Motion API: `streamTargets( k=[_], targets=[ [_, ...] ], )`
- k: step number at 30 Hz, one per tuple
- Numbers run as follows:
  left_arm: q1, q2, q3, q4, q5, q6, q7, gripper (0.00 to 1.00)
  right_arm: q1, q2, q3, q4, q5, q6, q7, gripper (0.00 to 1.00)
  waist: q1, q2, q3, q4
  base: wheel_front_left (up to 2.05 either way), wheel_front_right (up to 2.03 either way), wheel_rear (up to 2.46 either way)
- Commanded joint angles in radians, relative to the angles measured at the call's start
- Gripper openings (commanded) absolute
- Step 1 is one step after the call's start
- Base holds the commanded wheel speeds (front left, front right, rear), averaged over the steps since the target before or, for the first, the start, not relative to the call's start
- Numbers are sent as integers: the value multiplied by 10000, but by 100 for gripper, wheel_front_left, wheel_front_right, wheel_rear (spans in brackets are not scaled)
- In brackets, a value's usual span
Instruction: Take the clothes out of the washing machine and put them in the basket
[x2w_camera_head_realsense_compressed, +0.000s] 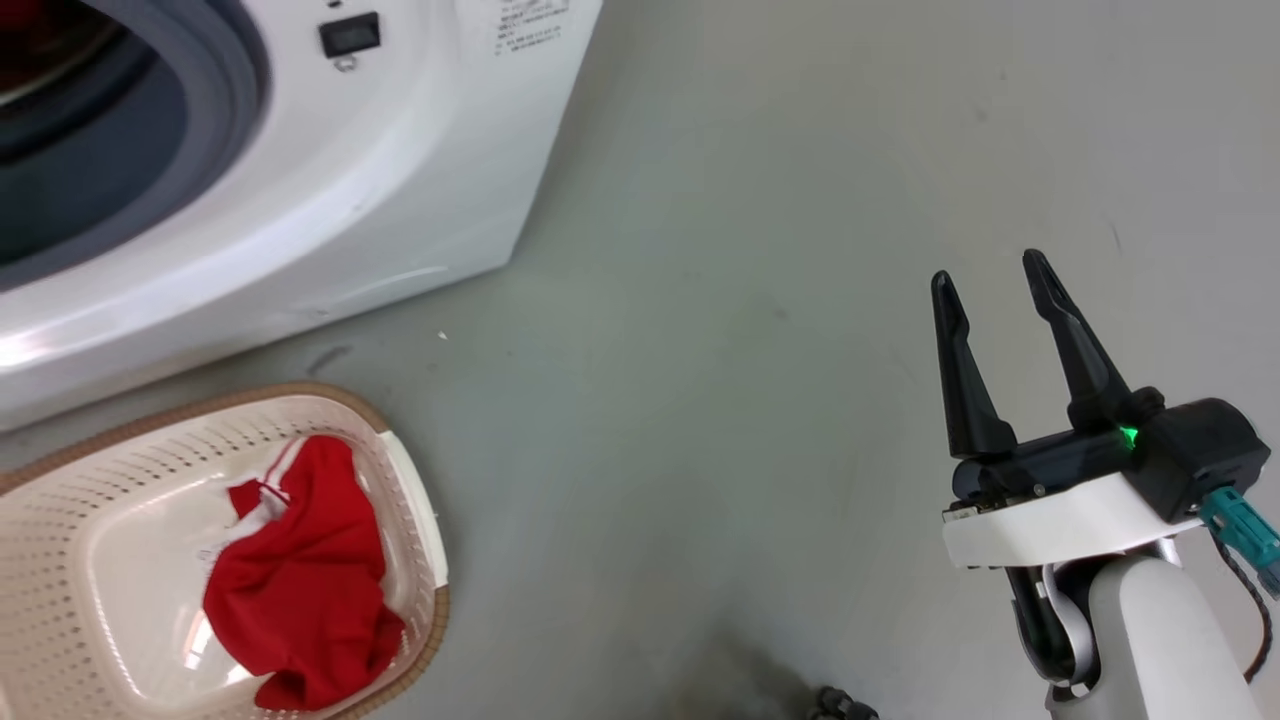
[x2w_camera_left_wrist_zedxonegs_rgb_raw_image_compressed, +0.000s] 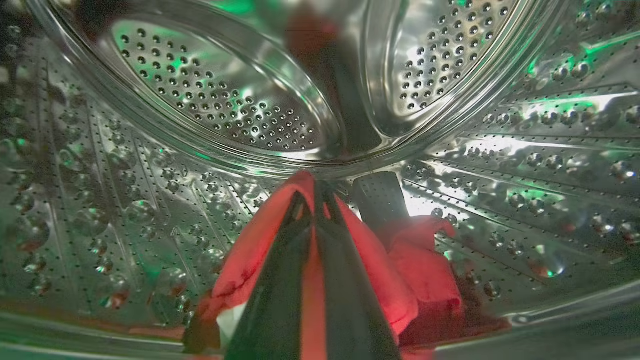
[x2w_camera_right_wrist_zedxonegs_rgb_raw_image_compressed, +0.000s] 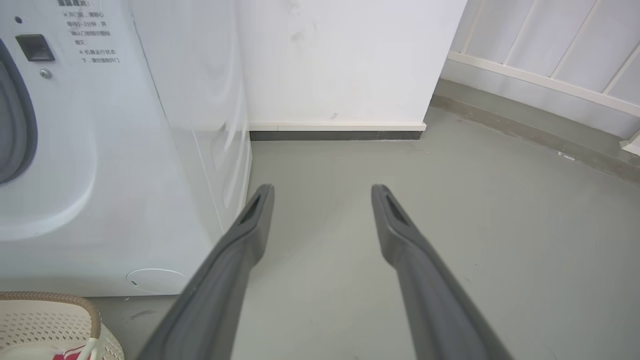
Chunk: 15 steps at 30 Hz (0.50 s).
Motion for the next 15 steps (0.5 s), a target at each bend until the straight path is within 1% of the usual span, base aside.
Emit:
streamTargets(
  k=[1,2,3,4,6,11,15],
  targets=[
    [153,-82,40,35,-59,2,-177,0,118,0,-37,-63,-44,-10,25,100,0,0,-420,295,0,0,0],
    [473,-320,73,210,-250,-17,-557,0,215,0,-122,-154,-136,-10,108,100,0,0,-723,440,0,0,0],
    [595,-411,82,256,-293,-36,-691,0,257,0,-154,-214,-153,-10,166,100,0,0,-836,512,0,0,0],
    [1088,-757,70,359,-501,-99,-1167,0,446,0,-298,-335,-277,-10,325,100,0,0,-1332,765,0,0,0],
    [1446,-990,57,362,-623,-144,-1436,0,576,0,-373,-432,-323,-9,420,100,0,0,-1689,942,0,0,0],
    [2131,-1413,8,135,-854,-194,-1805,0,837,0,-487,-627,-527,-10,687,100,0,0,-2361,1290,0,0,0],
    [2824,-1771,-62,-367,-1031,-189,-1982,0,1101,-1,-549,-825,-646,-9,931,100,0,0,-2999,1589,0,0,0]
  ],
)
